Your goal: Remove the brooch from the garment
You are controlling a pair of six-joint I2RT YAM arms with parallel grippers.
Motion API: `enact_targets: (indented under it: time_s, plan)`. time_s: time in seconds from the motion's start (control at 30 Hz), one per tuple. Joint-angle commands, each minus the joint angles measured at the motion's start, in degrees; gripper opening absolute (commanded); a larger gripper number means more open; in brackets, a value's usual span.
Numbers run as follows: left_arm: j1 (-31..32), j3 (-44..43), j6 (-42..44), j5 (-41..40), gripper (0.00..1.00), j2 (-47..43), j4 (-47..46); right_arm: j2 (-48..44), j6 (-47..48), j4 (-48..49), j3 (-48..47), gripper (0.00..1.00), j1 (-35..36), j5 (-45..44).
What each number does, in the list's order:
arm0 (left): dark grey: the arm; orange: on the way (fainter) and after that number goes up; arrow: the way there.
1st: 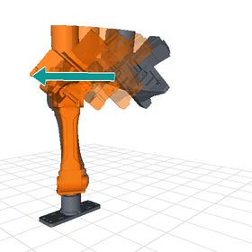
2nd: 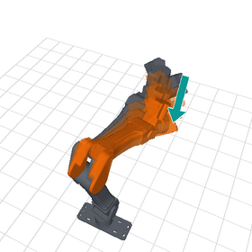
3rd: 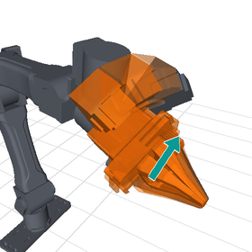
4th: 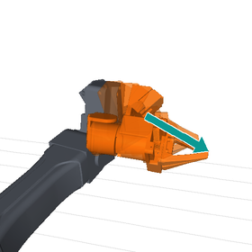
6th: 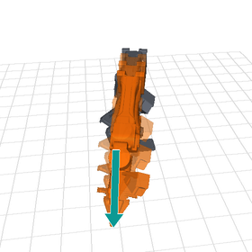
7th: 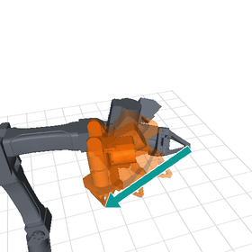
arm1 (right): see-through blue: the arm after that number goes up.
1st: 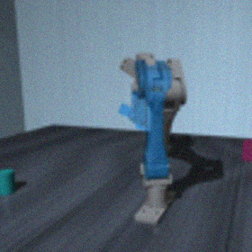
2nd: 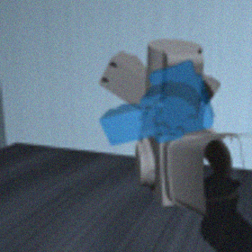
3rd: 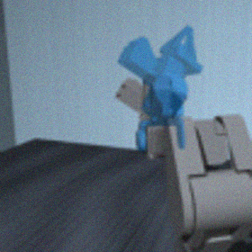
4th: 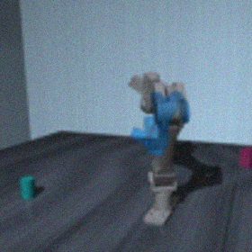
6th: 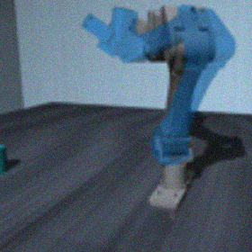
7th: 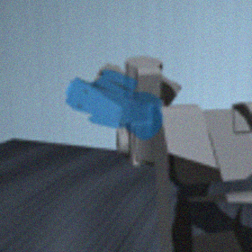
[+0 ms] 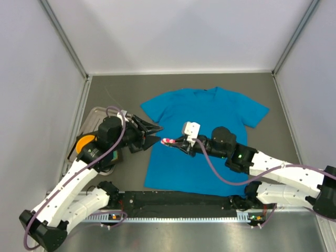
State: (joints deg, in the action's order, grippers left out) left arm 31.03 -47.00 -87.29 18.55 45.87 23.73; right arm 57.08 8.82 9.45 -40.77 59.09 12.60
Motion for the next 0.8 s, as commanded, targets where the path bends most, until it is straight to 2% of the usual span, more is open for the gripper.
enact_targets:
  time_s: [0.0, 0.27, 0.4, 0.57, 0.67, 0.77]
  plan:
    - [-0.2, -1.0, -2.3, -0.3, 0.59, -2.0, 3.5, 2.4, 8.7, 0.0, -3.7, 0.00, 3.4, -6.6]
    - [-0.2, -7.7, 3.6, -5.9, 0.60, 0.9, 16.2, 7.4, 15.5, -0.9, -7.3, 0.00, 8.3, -17.4]
    - [-0.2, -7.7, 3.8, -6.1, 0.59, 1.0, 17.0, 9.9, 18.3, -0.5, -8.8, 0.00, 10.0, -21.9]
    - [-0.2, -7.0, 3.4, -7.4, 0.59, 0.3, 18.2, 10.2, 19.6, 0.6, -9.5, 0.00, 11.3, -22.4]
    - [-0.2, -5.4, 2.4, -5.9, 0.57, 0.4, 15.4, 11.7, 21.0, 0.6, -10.5, 0.00, 13.0, -24.0]
    - [-0.2, -3.6, 1.9, -4.3, 0.51, 0.5, 11.8, 13.3, 22.8, 0.2, -11.8, 0.00, 14.5, -25.8]
